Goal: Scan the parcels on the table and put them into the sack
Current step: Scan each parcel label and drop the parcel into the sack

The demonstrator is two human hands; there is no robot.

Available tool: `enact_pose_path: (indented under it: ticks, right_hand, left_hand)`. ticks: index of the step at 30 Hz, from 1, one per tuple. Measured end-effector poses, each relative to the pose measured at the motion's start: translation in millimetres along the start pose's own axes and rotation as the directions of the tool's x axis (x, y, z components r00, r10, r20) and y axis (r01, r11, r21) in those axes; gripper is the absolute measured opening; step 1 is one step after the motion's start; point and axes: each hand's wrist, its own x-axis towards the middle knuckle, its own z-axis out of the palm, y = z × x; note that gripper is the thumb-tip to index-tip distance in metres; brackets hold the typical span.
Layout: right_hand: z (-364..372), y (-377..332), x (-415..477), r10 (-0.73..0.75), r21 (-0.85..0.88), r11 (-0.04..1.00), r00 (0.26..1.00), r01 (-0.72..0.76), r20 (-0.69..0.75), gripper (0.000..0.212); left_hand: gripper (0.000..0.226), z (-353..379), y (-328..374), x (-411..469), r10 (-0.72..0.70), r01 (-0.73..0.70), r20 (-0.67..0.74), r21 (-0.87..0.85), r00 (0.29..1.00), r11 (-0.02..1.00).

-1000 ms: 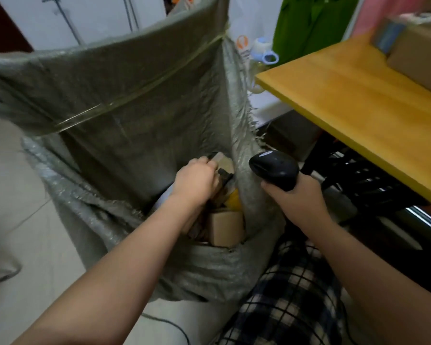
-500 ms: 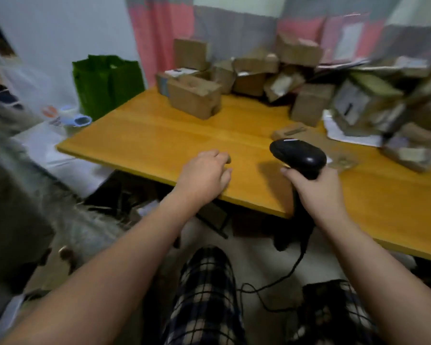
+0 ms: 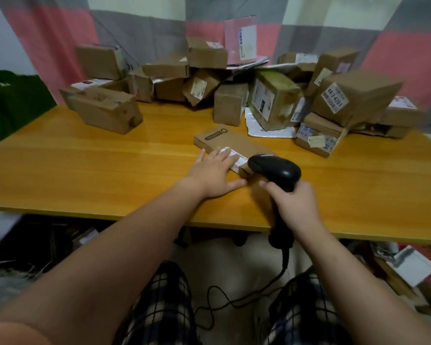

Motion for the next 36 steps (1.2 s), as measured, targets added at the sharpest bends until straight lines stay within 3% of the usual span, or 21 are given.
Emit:
enact_pose_path:
  ticks: [4,9,11,15,21,24,28,31,33,36]
  right_hand:
    - [6.9,5.5,-9.6,0.006,0.056,0.998,1.0,-0.007,0.003,0.014]
    - [23.2,-1.6,-27.8,-0.068,0.145,0.988,0.995,0.057,0.076,0.015]
    - [33.7,-5.4,-37.2,-0.094,0.177,0.982,0.988,0.071,0.123,0.017]
    - [51.3,-15.3,-52.7,-0.133,0.247,0.965,0.978,0.09,0.16,0.018]
    - [52.6,-25.3,-66.4,-0.177,0.308,0.942,0.976,0.131,0.129,0.02]
    - [43.7,-31.7,-65.2,-0.187,0.291,0.944,0.979,0.154,0.086,0.02]
    - [35.9,-48.3,-55.4,-0.231,0.237,0.95,0.968,0.203,0.094,0.014]
    - [36.5,-59.7,-50.1,-0.283,0.216,0.942,0.954,0.258,0.096,0.018]
    - [38.6,-61.4,-48.3,-0.292,0.204,0.942,0.951,0.267,0.102,0.019]
    - [43.6,-56.5,-47.5,-0.27,0.181,0.952,0.957,0.248,0.11,0.019]
  left_hand:
    - [0.083,3.8,-12.6,-30.4,0.001,-0.003,-0.058,-0.02,0.998,1.0]
    - [0.108,1.9,-29.8,-100.1,0.02,-0.004,-0.121,0.124,0.992,0.992]
    - [0.096,0.0,-35.3,-121.3,0.052,-0.021,-0.137,0.22,0.989,0.975]
    - [0.052,-3.9,-39.2,-144.1,0.113,-0.015,-0.249,0.367,0.962,0.93]
    - [0.024,-10.0,-32.1,-157.5,0.234,-0.117,-0.245,0.414,0.941,0.903]
    - [0.022,-20.4,-38.4,-160.3,0.163,-0.051,-0.342,0.315,0.925,0.948]
    - [0.061,-50.6,-52.3,-150.8,-0.074,0.109,-0.501,0.039,0.862,0.993]
    - [0.08,-64.2,-57.2,-143.7,-0.156,0.003,-0.623,-0.239,0.767,0.971]
    - [0.075,-67.7,-55.9,-138.7,-0.268,-0.064,-0.625,-0.456,0.734,0.887]
    - [0.056,-63.1,-61.5,-132.3,-0.378,-0.122,-0.625,-0.608,0.683,0.785]
